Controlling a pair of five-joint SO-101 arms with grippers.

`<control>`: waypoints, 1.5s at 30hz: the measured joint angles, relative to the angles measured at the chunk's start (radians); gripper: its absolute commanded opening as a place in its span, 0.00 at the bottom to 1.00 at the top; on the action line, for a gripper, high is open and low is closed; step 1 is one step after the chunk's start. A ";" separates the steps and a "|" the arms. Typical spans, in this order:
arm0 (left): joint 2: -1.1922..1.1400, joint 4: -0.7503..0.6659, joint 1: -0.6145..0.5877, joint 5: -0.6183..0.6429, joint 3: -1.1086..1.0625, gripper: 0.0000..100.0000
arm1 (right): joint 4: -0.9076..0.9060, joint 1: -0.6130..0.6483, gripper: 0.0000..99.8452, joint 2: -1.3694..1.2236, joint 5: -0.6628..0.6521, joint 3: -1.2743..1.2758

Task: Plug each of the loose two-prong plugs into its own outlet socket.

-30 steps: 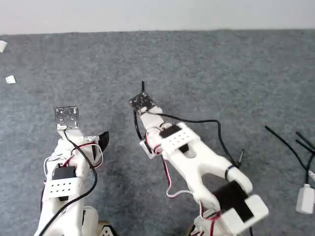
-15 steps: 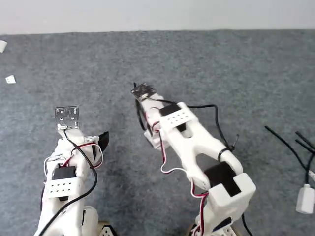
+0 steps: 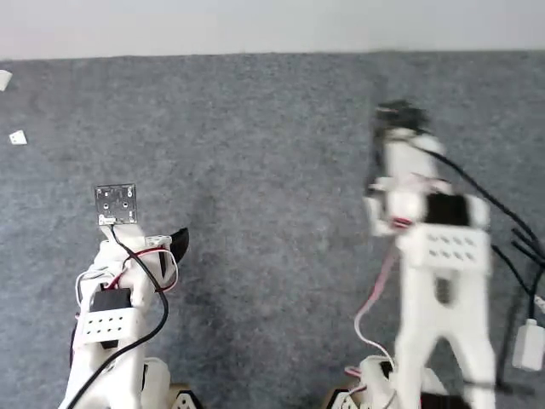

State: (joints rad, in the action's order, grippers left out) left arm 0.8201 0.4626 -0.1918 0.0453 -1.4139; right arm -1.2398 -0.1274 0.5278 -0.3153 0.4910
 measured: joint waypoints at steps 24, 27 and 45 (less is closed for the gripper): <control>0.000 0.000 0.000 0.000 0.000 0.30 | 0.813 -0.884 0.21 -0.402 -0.153 0.262; 0.000 0.000 0.000 0.000 0.000 0.30 | 0.813 -0.876 0.26 -0.407 -0.160 0.253; 0.000 0.000 -0.081 0.014 0.000 0.13 | 0.374 -0.690 0.02 0.414 -0.057 0.499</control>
State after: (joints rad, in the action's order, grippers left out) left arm 0.8201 0.4626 -0.2731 0.0591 -1.4139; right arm -0.8654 -0.8178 0.9421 -0.3721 0.9897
